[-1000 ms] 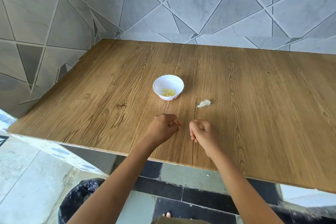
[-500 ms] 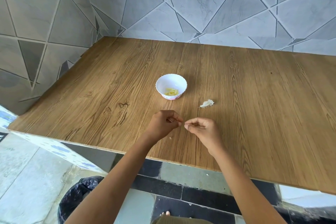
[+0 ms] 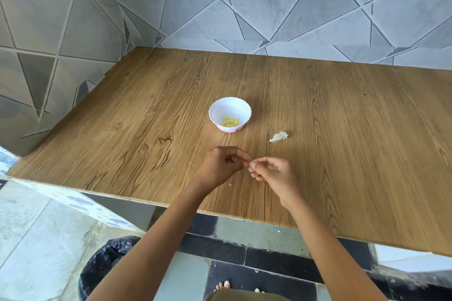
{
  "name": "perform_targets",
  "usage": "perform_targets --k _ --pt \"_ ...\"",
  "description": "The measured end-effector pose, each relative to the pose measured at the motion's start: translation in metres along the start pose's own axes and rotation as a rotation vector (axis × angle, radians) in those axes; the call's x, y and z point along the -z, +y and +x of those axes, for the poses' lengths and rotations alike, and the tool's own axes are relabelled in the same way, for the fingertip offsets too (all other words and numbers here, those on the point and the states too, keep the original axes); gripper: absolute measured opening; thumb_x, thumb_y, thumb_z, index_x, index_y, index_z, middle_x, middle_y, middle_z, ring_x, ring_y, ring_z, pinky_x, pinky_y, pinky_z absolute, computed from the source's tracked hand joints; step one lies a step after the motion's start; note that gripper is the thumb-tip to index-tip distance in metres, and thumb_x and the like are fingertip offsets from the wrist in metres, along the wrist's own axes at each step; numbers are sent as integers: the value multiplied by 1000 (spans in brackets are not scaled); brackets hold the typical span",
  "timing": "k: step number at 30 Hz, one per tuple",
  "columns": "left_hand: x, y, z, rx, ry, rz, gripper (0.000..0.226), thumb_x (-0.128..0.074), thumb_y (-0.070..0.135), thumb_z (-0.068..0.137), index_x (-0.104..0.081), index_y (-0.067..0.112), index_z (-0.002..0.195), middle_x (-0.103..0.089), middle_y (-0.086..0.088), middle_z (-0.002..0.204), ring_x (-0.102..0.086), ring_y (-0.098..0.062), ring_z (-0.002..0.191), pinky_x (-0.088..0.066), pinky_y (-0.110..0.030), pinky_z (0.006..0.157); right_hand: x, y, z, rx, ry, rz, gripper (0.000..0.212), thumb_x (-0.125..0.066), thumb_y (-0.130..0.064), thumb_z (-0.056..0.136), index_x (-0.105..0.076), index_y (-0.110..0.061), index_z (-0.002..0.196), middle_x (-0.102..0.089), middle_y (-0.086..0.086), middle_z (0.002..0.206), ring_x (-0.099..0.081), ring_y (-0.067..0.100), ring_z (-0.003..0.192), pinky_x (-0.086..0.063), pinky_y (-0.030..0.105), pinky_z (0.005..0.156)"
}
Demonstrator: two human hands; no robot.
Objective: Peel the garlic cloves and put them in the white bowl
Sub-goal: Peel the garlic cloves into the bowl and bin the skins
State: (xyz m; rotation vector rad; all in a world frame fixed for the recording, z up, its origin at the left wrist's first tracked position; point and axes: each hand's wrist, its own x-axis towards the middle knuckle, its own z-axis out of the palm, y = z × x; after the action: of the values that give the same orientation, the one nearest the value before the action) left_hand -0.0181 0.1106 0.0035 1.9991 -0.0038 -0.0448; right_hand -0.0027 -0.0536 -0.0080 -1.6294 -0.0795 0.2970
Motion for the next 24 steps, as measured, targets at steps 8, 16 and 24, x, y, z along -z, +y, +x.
perform_targets --k 8,16,24 --pt "1 1 2 -172 -12 173 13 -69 2 80 -74 11 88 -71 0 79 -63 -6 70 -52 -19 69 0 -4 -2 -24 -12 -28 11 -64 -2 86 -70 -7 78 -71 5 72 -65 6 61 -51 16 59" --pt "3 -1 5 -289 -32 395 5 -71 17 78 -70 19 82 -66 9 73 -59 -5 65 -54 -35 63 -4 -6 -4 -20 0 -111 18 -65 -1 81 -67 -11 67 -69 8 66 -62 12 59 -48 18 54" --pt "2 0 0 -110 -56 36 11 -68 0 80 -68 10 76 -66 -4 69 -58 -16 59 -52 -35 61 0 -4 -6 5 -23 -74 21 -58 1 85 -67 -8 69 -67 2 64 -60 7 57 -48 17 54"
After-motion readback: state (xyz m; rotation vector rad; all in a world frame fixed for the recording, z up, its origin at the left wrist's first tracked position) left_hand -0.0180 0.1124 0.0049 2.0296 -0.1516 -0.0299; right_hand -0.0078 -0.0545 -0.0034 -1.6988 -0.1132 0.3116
